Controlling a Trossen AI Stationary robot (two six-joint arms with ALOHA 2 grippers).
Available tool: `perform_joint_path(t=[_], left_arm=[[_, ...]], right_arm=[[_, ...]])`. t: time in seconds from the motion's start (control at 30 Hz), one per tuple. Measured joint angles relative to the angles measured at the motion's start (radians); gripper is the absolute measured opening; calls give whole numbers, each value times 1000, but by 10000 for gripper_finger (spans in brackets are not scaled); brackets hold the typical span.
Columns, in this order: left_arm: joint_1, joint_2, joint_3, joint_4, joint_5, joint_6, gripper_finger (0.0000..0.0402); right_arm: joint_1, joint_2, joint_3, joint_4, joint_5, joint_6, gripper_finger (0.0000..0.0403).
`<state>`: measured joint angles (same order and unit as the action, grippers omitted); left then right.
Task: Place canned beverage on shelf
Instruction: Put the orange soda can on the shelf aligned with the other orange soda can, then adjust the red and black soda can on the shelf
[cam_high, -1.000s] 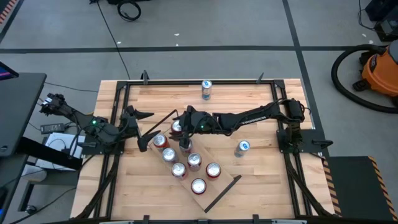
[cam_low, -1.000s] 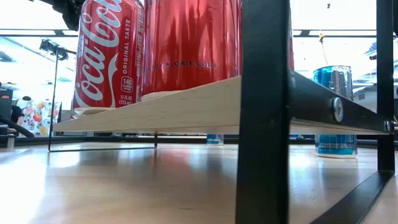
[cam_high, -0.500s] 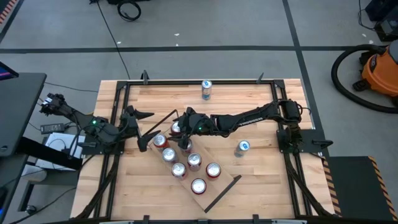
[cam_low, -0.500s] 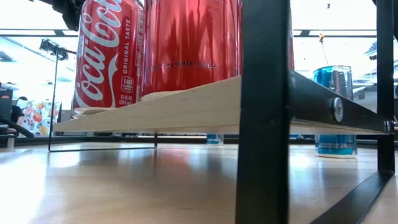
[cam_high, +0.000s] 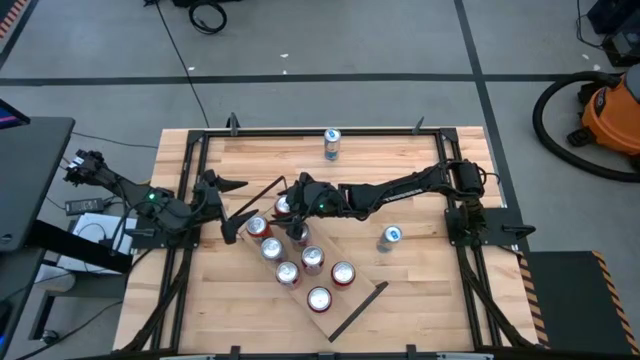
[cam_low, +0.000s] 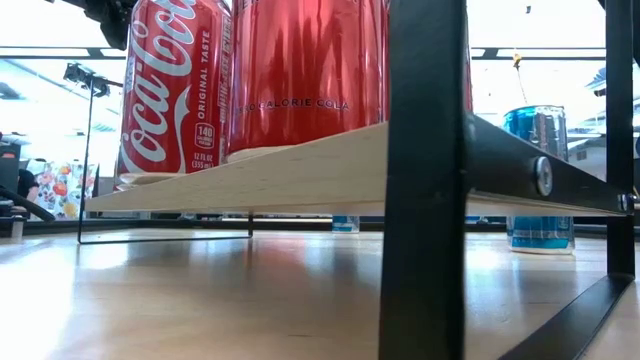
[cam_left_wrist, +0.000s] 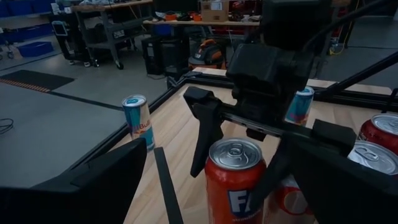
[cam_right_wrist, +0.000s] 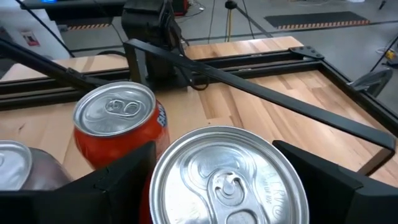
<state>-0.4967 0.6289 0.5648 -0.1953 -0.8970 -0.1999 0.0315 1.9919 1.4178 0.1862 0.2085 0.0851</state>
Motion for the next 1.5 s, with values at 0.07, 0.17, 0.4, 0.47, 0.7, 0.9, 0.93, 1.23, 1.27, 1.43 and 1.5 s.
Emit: perform_joint_path(t=[0.07, 0.17, 0.4, 0.47, 0.7, 0.9, 0.93, 1.23, 1.27, 1.43, 1.5], left_arm=[[0, 0, 0, 0, 0, 0, 398], [0, 0, 0, 1, 0, 0, 398], [0, 0, 0, 0, 0, 0, 398], [0, 0, 0, 0, 0, 0, 398], [0, 0, 0, 0, 0, -1, 398], [0, 0, 0, -1, 0, -8, 398], [0, 0, 0, -1, 0, -8, 398], [0, 0, 0, -1, 0, -8, 398], [0, 0, 0, -1, 0, -8, 398], [0, 0, 0, -1, 10, -11, 398], [0, 0, 1, -1, 23, -16, 398]], right_arm=[[0, 0, 0, -2, -5, 2, 332], [-2, 0, 0, -5, -22, 1, 347], [-2, 0, 0, -5, -22, -2, 356], [-2, 0, 0, -6, -22, -2, 356], [-2, -17, -3, -15, -19, -23, 356], [14, -52, -3, 0, 47, -68, 356], [18, -55, -3, -1, 57, -73, 356], [47, -117, -3, -28, 108, -100, 356], [53, -128, -3, -40, 118, -106, 356], [83, -199, -3, -134, 164, -107, 356], [100, -231, -3, -195, 168, -94, 356]])
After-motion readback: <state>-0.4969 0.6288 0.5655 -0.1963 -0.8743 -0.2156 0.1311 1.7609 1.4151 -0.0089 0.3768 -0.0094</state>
